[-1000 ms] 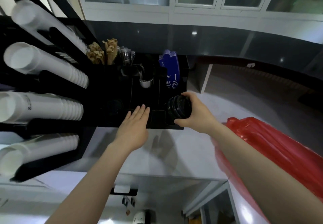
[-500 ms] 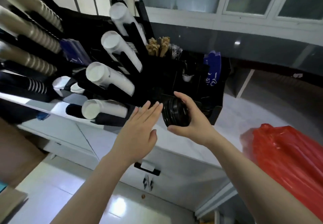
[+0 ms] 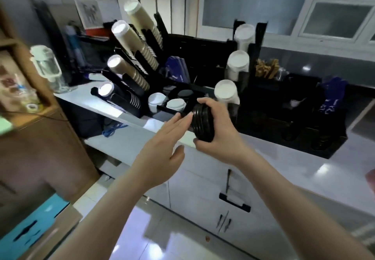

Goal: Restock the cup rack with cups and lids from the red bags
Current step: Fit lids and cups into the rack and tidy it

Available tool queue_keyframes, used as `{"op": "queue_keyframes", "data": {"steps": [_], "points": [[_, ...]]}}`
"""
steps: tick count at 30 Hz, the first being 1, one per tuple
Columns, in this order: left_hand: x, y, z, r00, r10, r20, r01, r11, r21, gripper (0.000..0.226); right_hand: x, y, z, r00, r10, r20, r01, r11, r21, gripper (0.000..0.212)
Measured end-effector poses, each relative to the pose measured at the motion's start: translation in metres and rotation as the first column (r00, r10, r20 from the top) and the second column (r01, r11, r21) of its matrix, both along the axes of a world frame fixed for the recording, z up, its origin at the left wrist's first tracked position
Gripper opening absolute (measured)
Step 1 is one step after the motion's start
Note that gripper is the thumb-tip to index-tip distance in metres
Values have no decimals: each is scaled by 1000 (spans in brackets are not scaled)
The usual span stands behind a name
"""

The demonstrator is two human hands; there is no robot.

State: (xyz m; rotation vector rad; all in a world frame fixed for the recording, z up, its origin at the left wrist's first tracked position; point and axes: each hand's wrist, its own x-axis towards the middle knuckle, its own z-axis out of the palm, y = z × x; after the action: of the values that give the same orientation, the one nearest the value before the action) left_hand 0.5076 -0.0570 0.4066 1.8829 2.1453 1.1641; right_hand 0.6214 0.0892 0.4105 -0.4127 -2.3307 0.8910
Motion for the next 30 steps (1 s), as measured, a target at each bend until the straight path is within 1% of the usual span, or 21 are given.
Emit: {"op": "queue_keyframes", "data": {"steps": [2, 4, 6, 8, 10, 12, 15, 19, 21, 25, 27, 30], "points": [[-23, -21, -1, 1000, -4, -6, 4, 1000, -7, 71, -26, -21, -2, 999, -20, 37, 19, 1000, 4, 87], [-39, -36, -5, 1000, 19, 15, -19, 999, -39, 72, -45, -37, -6, 996, -23, 89, 24, 1000, -16, 87], [-58, -46, -11, 999, 24, 40, -21, 997, -72, 71, -65, -46, -10, 991, -64, 114, 64, 998, 3, 86], [-72, -47, -17, 999, 29, 30, -26, 996, -84, 70, -77, -47, -15, 986, -101, 134, 97, 995, 40, 86], [-89, -42, -27, 999, 36, 33, -33, 994, -100, 70, -92, -44, -24, 981, -119, 153, 114, 993, 37, 87], [-101, -32, -38, 998, 43, 48, -37, 991, -128, 72, -103, -37, -34, 975, -140, 173, 136, 990, 34, 89], [-119, -15, -53, 997, 43, 59, -32, 983, -182, 75, -123, -21, -46, 966, -187, 181, 177, 982, 71, 90], [-155, 16, -61, 1000, 7, 14, -4, 982, -191, 76, -154, 3, -65, 958, -233, 165, 227, 972, 54, 89], [-175, 34, -62, 1000, -5, -3, 5, 977, -214, 73, -172, 17, -73, 948, -280, 152, 278, 960, 35, 92], [-214, 76, -66, 998, -8, -58, -7, 967, -253, 67, -204, 40, -86, 900, -434, 44, 436, 896, -86, 96], [-227, 98, -70, 998, 0, -71, -16, 972, -234, 66, -213, 49, -94, 881, -472, 24, 472, 878, -82, 95], [-239, 128, -83, 997, -9, -83, -11, 972, -237, 67, -214, 64, -104, 832, -553, 55, 555, 830, -51, 94]]}}
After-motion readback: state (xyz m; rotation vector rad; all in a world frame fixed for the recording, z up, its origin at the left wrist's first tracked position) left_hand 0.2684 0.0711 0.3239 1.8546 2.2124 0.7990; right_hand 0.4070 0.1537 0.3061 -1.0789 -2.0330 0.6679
